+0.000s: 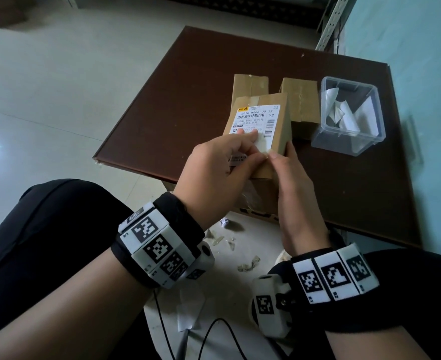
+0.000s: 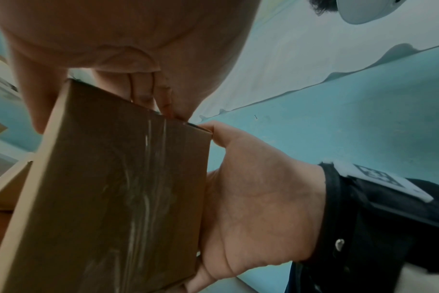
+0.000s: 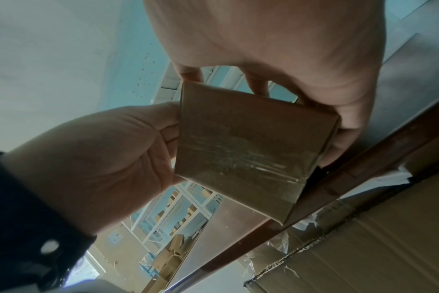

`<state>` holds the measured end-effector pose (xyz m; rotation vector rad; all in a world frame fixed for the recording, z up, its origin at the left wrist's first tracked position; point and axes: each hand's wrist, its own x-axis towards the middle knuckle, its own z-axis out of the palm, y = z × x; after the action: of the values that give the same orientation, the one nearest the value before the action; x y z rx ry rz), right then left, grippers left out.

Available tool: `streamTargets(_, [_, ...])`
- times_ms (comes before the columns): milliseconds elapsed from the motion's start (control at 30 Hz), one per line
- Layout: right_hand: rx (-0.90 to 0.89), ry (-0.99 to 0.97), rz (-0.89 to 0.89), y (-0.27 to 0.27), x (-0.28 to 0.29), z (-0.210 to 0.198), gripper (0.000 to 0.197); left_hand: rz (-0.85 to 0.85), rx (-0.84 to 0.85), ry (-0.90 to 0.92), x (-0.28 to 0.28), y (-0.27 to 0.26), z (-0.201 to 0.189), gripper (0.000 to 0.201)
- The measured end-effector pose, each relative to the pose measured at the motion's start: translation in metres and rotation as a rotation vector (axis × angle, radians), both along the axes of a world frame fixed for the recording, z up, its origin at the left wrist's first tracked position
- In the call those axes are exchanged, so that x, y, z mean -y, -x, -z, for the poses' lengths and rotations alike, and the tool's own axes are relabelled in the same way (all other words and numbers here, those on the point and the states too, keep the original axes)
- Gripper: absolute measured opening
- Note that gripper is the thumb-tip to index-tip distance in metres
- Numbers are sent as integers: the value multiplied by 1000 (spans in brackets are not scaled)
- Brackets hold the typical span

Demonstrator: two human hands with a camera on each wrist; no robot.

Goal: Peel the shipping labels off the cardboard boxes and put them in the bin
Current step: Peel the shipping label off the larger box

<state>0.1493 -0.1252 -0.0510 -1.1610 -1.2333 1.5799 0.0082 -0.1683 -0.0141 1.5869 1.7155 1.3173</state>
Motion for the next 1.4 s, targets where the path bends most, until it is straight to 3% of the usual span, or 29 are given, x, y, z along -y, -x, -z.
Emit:
streamTargets(267, [-32,-7,-15,-1,0,1,78,-23,14,6,-3,0,0,7])
streamTargets(433, [-35,-18,-35,1,1,1,87,-30,1,-2,-4,0,0,5])
streamTargets(1100, [106,-55,-10,2,1,6,99,-63,-20,-57,-8,4,7,5])
streamTargets(1267, [124,-37,1,3,1,7,118,-61,-25,-66,-8,4,8,6])
streamTargets(1400, [155,-40,6,4,0,8,122,-53,9,-63,-9,4,9,6])
